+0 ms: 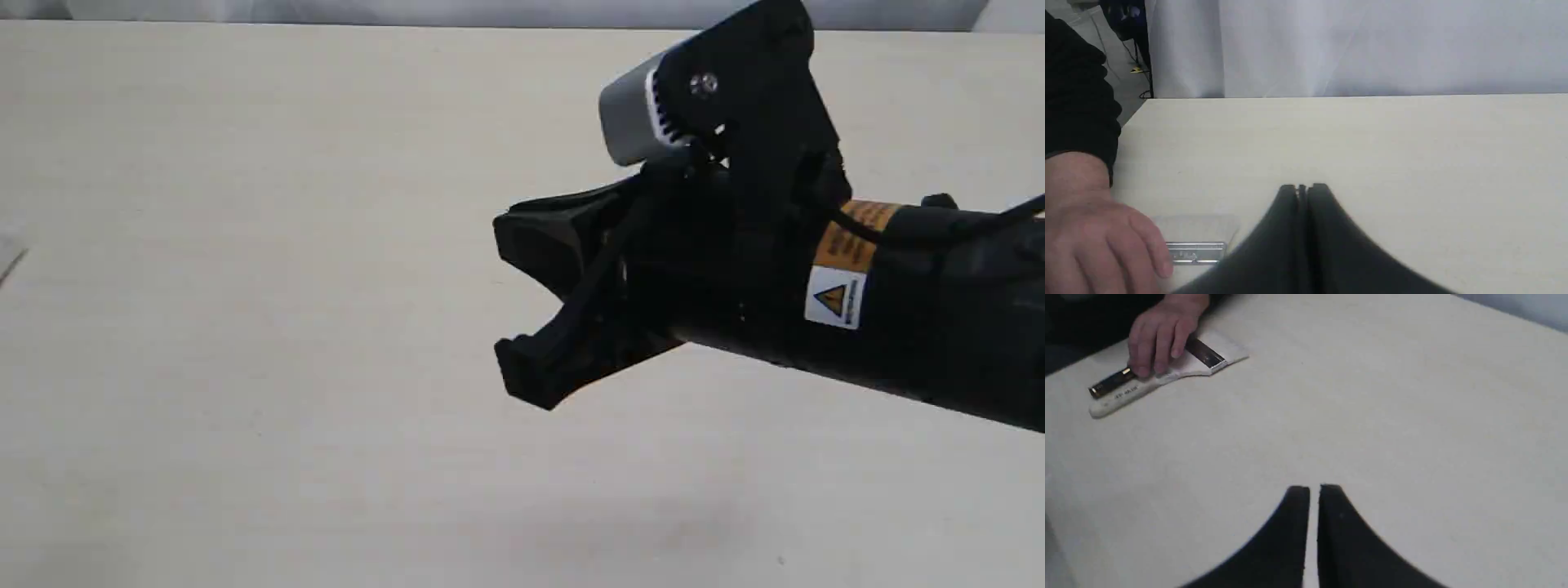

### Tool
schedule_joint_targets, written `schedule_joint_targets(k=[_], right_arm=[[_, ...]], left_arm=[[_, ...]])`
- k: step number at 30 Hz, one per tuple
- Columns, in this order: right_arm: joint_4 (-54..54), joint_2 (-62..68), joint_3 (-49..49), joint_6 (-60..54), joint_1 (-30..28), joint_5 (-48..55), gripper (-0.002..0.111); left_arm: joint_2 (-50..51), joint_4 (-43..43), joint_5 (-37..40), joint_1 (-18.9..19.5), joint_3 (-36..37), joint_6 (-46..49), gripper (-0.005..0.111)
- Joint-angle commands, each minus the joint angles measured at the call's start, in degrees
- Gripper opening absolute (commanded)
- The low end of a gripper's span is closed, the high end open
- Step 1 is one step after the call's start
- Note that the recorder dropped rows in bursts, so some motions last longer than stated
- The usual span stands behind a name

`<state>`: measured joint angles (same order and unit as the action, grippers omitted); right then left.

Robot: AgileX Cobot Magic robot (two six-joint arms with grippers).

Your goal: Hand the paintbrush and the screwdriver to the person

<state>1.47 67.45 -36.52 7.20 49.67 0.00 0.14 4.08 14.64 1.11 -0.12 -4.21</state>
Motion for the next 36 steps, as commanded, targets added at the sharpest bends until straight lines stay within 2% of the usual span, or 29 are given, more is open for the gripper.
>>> schedule_joint_targets(k=[1, 4, 7, 13, 19, 25, 30, 36], right_arm=[[-4.5, -0.7, 0.2, -4.6, -0.3, -0.7, 0.004], [-4.5, -0.9, 0.2, -5.4, -2.0, -0.7, 0.004], [-4.1, -2.0, 0.2, -4.6, -6.1, 0.4, 0.004], [0.7, -7.8, 0.2, -5.2, -18.9, 6.4, 0.004], [0.7, -15.5, 0.5, -12.4, -30.7, 11.6, 0.004], [0.7, -24.9, 5.6, -13.0, -41.8, 11.9, 0.004], [0.7, -33.0, 11.9, -13.0, -47.1, 11.9, 0.004], [0.7, -43.2, 19.3, -13.0, -50.2, 11.9, 0.004]], left_arm=[[-0.1, -0.1, -0.4, -0.5, 0.1, -0.1, 0.000], [-0.1, -0.1, -0.4, -0.5, 0.1, -0.1, 0.000], [-0.1, -0.1, -0.4, -0.5, 0.1, -0.1, 0.000], [-0.1, -0.1, -0.4, -0.5, 0.1, -0.1, 0.000], [-0.1, -0.3, -0.2, -0.5, 0.1, -0.1, 0.000], [-0.1, -0.2, -0.3, -0.5, 0.1, -0.1, 0.000], [-0.1, -0.2, -0.3, -0.5, 0.1, -0.1, 0.000], [-0.1, -0.2, -0.3, -0.5, 0.1, -0.1, 0.000]])
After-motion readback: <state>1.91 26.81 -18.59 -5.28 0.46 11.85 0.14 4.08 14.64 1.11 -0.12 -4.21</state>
